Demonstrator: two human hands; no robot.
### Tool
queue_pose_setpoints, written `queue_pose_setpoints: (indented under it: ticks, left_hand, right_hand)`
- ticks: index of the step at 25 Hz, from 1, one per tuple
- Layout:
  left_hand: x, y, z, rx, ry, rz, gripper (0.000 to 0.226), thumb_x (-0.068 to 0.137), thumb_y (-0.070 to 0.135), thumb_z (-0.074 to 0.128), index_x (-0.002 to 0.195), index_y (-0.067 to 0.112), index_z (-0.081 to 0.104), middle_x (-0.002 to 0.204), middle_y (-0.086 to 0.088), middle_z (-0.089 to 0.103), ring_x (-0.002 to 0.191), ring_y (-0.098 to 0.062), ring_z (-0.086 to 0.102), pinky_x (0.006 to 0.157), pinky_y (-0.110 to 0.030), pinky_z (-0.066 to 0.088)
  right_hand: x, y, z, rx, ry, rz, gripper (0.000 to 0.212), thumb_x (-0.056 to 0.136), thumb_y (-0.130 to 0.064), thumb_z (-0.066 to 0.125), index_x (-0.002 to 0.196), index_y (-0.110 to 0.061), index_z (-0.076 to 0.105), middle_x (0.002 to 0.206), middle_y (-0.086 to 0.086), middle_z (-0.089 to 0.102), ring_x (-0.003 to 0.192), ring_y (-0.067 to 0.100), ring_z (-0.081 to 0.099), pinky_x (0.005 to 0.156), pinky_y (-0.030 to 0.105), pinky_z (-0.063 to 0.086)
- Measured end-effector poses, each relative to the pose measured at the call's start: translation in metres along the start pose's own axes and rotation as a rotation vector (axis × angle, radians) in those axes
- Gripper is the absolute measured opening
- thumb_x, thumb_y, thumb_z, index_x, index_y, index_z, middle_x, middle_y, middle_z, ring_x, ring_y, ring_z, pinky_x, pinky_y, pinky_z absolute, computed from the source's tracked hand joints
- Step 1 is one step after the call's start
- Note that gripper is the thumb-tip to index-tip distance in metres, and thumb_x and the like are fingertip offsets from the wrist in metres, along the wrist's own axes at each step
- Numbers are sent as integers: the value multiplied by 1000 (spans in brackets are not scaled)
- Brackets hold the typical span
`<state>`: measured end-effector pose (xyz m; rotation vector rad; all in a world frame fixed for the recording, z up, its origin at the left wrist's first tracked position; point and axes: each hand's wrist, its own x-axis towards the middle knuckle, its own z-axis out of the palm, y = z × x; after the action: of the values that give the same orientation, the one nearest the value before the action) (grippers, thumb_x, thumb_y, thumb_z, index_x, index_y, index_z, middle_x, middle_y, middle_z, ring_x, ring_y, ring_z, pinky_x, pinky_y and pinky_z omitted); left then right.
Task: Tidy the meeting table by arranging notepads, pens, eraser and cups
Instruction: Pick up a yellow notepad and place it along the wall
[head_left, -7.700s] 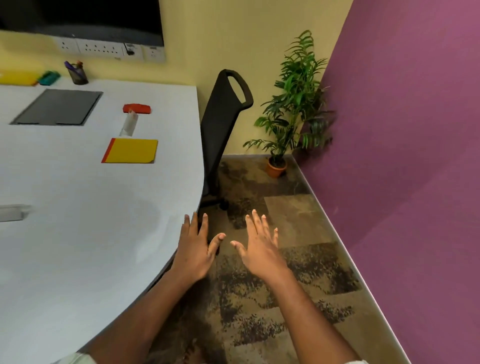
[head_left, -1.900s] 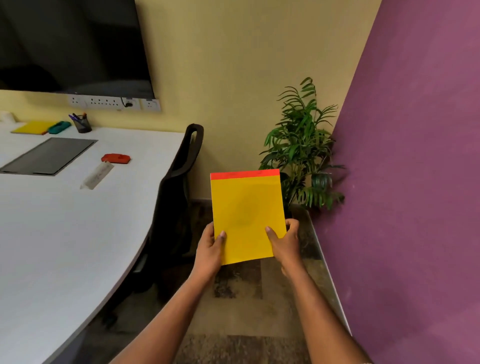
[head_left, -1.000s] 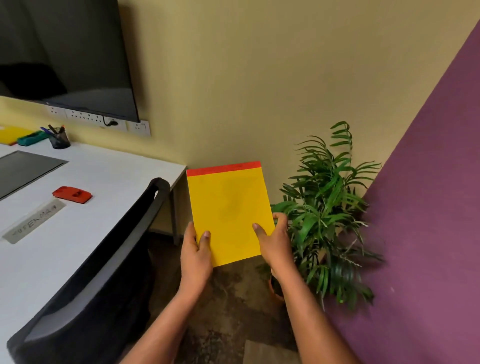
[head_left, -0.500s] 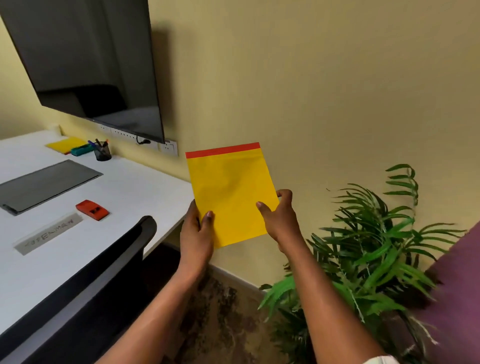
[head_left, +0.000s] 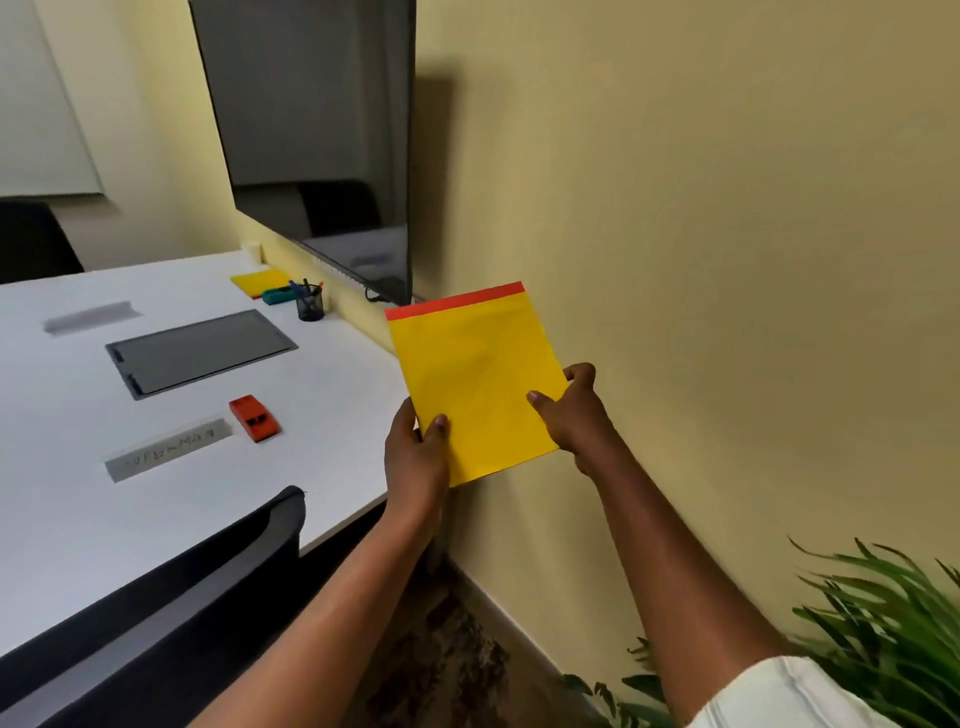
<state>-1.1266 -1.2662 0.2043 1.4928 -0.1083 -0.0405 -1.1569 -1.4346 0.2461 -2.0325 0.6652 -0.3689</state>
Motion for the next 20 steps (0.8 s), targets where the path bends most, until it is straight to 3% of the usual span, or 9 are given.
queue_pose_setpoints:
  ticks: [6,9,13,17,20]
  left_hand:
    - [93,-38,30,-73,284,-273,42,95,17,51,137,16,46,140,-9,50,123,-32,49,100,-43,41]
    - [126,-62,43,-73,331,-365,41,96,17,49,137,15,45,138,-11,50,121,-34,50,98,-42,40]
    - [156,-93,48,-31,365,-462,40,97,16,47,137,13,45,137,-12,51,120,-35,50,95,-41,41]
    - [192,-118,41,29,389,-491,41,98,18,47,139,13,43,139,-12,49,122,-35,48,98,-44,40]
    - [223,-133,34,61,439,-495,42,97,18,48,138,12,43,139,-13,49,122,-35,49,99,-45,40]
  right_hand:
    - [114,1,45,-13,-238,214,50,94,-24,59,126,-18,20,117,9,42,99,24,48,78,38,48]
    - [155,15,71,-48,-289,308,54,95,-22,59,130,-18,18,129,14,41,104,28,48,84,42,49]
    - [193,29,100,-55,-366,410,58,95,-19,58,135,-18,16,138,18,37,100,27,46,80,40,48]
    - [229,32,134,-122,-454,419,63,95,-19,57,139,-17,13,146,21,30,124,35,43,101,51,44]
    - [258,30,161,-123,-517,380,63,96,-19,57,140,-15,12,146,21,29,128,36,41,101,50,42]
